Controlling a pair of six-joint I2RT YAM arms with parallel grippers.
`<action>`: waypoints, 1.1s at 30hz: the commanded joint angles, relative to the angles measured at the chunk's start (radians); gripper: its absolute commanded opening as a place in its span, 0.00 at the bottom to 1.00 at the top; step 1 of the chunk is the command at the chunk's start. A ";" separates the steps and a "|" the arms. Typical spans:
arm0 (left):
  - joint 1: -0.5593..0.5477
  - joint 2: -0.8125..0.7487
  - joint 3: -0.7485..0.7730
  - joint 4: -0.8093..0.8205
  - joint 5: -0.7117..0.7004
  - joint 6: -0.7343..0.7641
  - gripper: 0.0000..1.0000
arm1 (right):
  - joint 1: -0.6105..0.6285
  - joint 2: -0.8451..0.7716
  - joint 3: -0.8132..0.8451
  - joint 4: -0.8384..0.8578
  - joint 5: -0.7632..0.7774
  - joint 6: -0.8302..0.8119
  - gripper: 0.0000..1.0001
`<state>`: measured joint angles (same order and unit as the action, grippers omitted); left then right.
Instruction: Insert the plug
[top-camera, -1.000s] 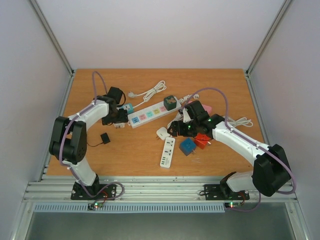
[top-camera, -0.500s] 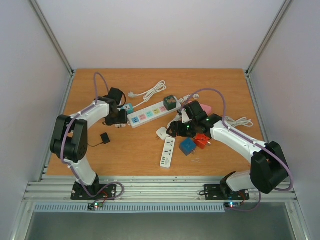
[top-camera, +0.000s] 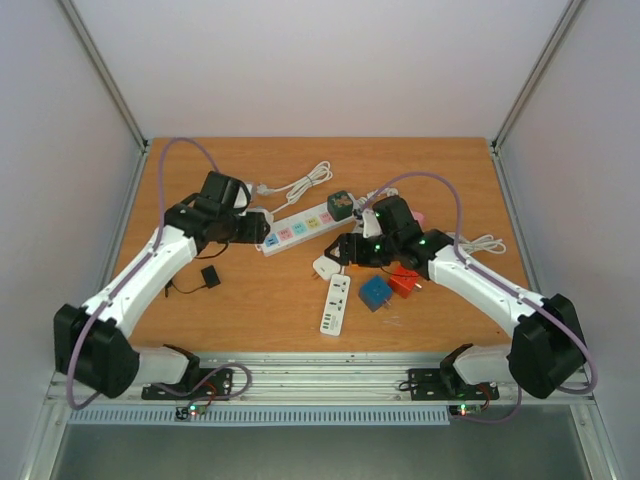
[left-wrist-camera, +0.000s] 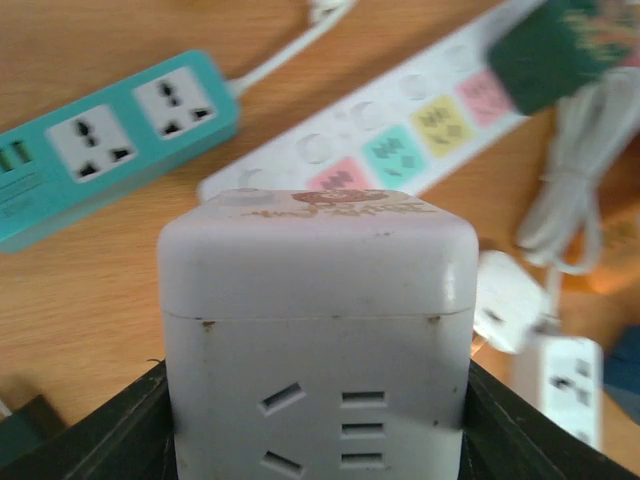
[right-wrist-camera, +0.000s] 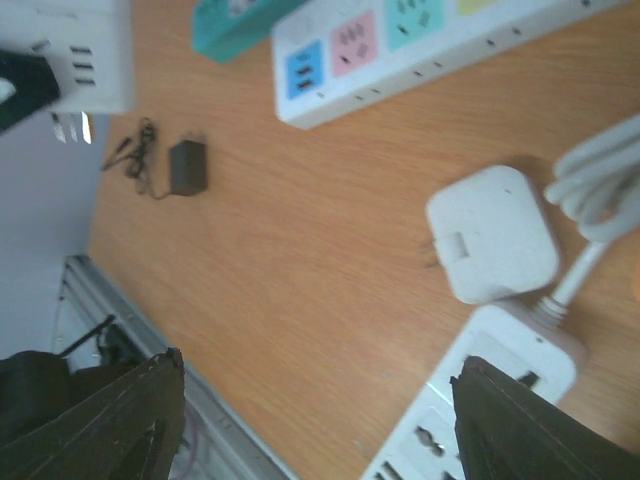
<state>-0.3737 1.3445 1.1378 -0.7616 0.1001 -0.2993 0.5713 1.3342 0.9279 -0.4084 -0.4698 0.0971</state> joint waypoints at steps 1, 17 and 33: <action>-0.014 -0.097 -0.006 0.008 0.154 0.062 0.57 | 0.004 -0.085 0.016 0.072 -0.068 0.022 0.74; -0.018 -0.354 -0.022 0.007 0.310 0.247 0.58 | 0.194 -0.113 0.219 0.033 0.182 0.020 0.80; -0.021 -0.697 -0.396 0.310 0.465 0.634 0.56 | 0.335 0.112 0.456 -0.079 0.075 0.035 0.89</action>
<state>-0.3904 0.6842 0.7563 -0.6041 0.5190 0.2310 0.8722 1.4101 1.3163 -0.4057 -0.3897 0.1379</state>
